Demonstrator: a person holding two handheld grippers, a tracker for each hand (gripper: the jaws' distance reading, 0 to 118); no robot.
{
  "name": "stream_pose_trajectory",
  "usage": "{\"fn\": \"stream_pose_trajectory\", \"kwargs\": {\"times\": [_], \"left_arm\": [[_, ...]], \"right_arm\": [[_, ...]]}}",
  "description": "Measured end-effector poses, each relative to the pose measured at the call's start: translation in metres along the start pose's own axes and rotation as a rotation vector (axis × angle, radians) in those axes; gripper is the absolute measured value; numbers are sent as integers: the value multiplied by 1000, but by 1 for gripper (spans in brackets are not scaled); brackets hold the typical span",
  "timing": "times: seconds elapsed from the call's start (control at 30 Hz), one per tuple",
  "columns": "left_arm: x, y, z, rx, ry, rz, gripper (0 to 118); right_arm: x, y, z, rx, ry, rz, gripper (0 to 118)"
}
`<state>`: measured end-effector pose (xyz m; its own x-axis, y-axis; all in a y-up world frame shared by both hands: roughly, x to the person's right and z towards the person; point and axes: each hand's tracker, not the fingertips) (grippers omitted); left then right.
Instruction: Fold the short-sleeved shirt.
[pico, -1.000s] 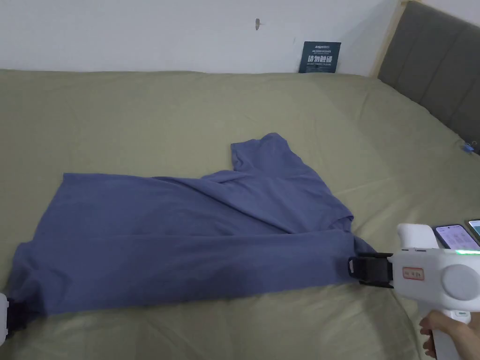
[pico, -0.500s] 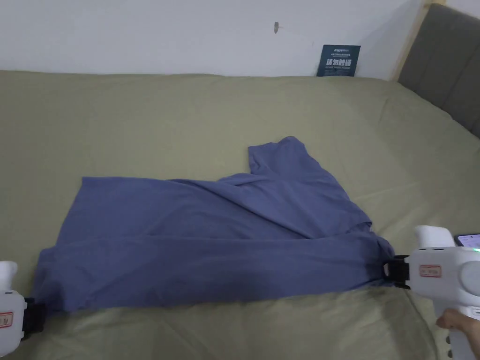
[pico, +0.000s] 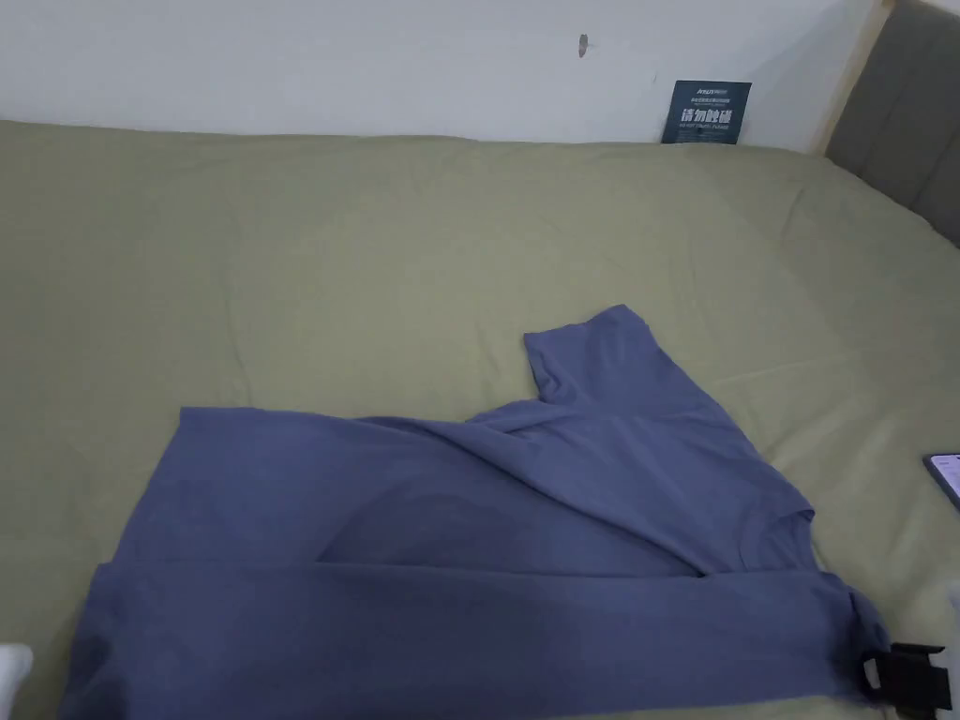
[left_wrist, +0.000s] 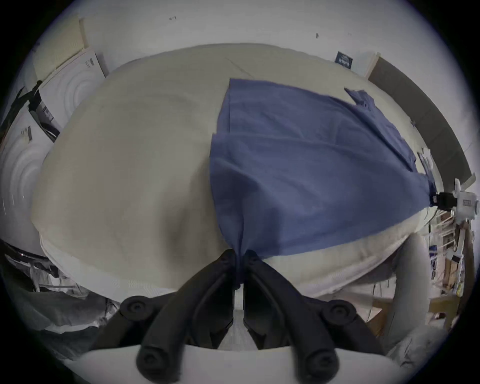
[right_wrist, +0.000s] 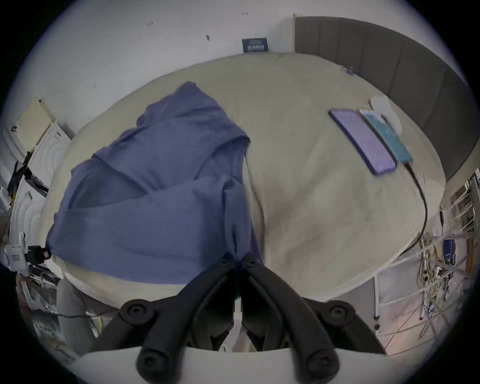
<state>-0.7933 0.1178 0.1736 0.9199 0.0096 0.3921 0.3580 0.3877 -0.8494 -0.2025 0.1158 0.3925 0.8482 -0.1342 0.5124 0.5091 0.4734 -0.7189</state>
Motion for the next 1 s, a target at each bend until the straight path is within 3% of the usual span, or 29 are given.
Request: {"fn": "stream_pose_trajectory", "kwargs": {"times": [0.03, 0.07, 0.1, 0.13, 0.17, 0.2, 0.23, 0.3, 0.33, 0.4, 0.43, 0.5, 0.6, 0.9, 0.97, 1.0], "left_arm": [[1, -2, -4, -2, -1, 5, 6], [1, -1, -5, -5, -11, 14, 6], [2, 2, -5, -5, -11, 19, 11], [4, 10, 2, 0, -7, 25, 30], [3, 14, 8, 20, 4, 32, 53], [2, 19, 15, 48, 2, 41, 72], [1, 25, 22, 89, 3, 57, 81], [-3, 41, 29, 145, 9, 76, 81], [-3, 51, 34, 168, -24, 84, 80], [2, 65, 35, 205, -100, 117, 74], [7, 72, 34, 218, -126, 131, 55], [17, 84, 26, 231, -125, 99, 2], [34, 98, 4, 238, -72, 61, 0], [45, 144, -30, 216, -55, 63, 0], [44, 153, -32, 209, -53, 67, 0], [45, 156, -34, 211, -51, 68, 0]], "right_arm": [[2, -2, -4, -4, 20, -17, 5], [0, 0, -3, -7, 15, -45, 19], [-1, 2, -1, -6, 10, -56, 43], [-2, 7, 3, 6, 17, -51, 76], [-5, 13, 8, 13, 14, -40, 93], [-7, 20, 14, 41, 15, -21, 95], [-12, 26, 20, 80, 5, -3, 91], [-28, 42, 32, 123, 3, 25, 88], [-32, 54, 39, 143, 28, 48, 79], [-47, 69, 45, 180, 54, 77, 41], [-56, 76, 45, 198, 47, 90, 1], [-66, 89, 40, 240, 28, 102, 0], [-75, 99, 13, 183, 98, 106, 0], [-87, 202, -63, 172, 79, 177, 3], [-85, 228, -87, 128, 69, 177, 79], [-86, 243, -104, 110, 61, 182, 105]]}}
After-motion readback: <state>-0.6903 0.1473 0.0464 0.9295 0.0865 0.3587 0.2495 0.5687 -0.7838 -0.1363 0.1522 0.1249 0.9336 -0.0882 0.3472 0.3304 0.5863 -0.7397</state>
